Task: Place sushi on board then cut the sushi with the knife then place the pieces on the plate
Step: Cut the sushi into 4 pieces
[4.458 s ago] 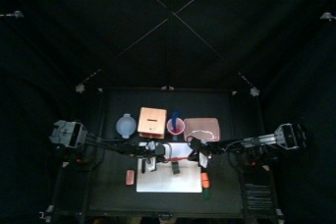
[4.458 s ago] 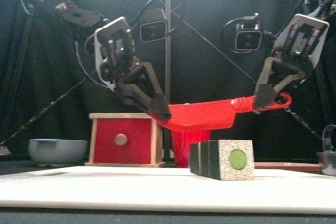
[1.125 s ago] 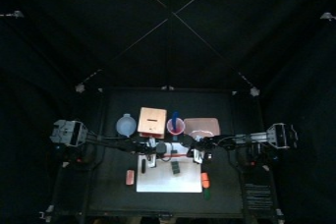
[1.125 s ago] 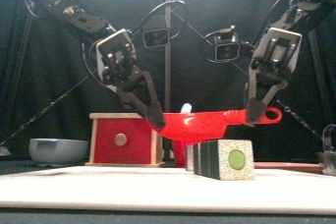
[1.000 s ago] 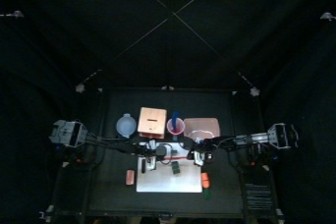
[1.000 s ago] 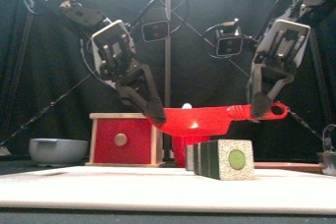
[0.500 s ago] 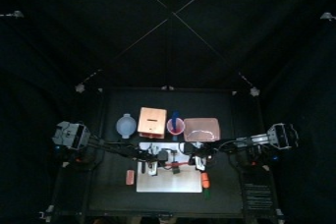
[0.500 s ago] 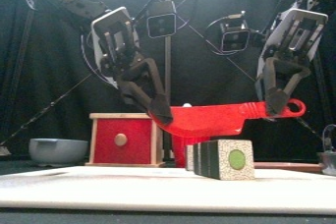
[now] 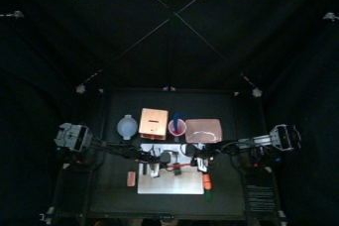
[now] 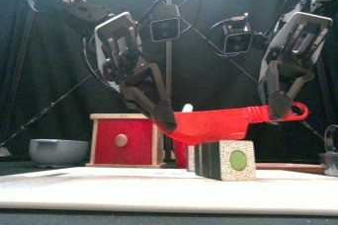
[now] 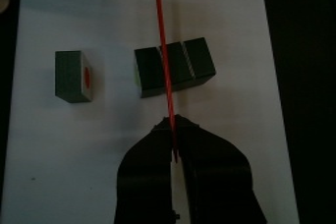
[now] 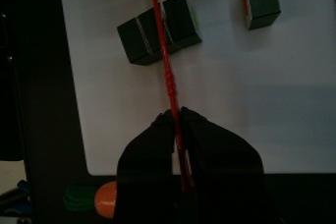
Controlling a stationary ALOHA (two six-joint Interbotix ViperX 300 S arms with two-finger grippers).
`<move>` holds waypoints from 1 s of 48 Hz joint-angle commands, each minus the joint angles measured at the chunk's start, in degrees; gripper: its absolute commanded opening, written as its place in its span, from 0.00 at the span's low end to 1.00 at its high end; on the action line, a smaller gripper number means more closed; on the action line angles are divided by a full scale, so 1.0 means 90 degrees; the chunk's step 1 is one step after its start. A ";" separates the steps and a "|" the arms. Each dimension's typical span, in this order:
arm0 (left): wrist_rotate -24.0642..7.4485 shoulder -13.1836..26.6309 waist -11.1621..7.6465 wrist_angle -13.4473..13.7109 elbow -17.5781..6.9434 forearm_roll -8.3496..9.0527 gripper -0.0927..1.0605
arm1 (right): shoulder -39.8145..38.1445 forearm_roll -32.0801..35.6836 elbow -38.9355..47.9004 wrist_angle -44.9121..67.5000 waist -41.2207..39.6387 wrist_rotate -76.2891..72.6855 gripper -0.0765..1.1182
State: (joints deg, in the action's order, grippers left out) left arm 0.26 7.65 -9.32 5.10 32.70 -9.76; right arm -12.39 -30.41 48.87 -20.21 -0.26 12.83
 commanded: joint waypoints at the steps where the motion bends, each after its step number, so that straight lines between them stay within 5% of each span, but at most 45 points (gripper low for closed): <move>1: -0.0010 -0.0039 -0.0059 -0.0039 -0.0186 -0.0010 0.37 | -0.0127 0.0020 -0.0059 0.0039 -0.0117 -0.0020 0.31; 34: -0.0049 0.0381 0.0010 -0.0029 -0.0146 0.0010 0.37 | 0.0586 0.0039 -0.0029 0.0312 -0.0303 -0.0029 0.31; 48: -0.0029 0.0381 0.0215 0.0029 -0.0146 0.0137 0.37 | 0.0781 0.0039 -0.0137 0.0479 -0.0293 -0.0029 0.31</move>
State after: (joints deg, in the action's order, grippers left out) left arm 0.00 11.87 -7.38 5.27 32.34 -8.70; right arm -4.57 -29.79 48.78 -16.44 -2.11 12.83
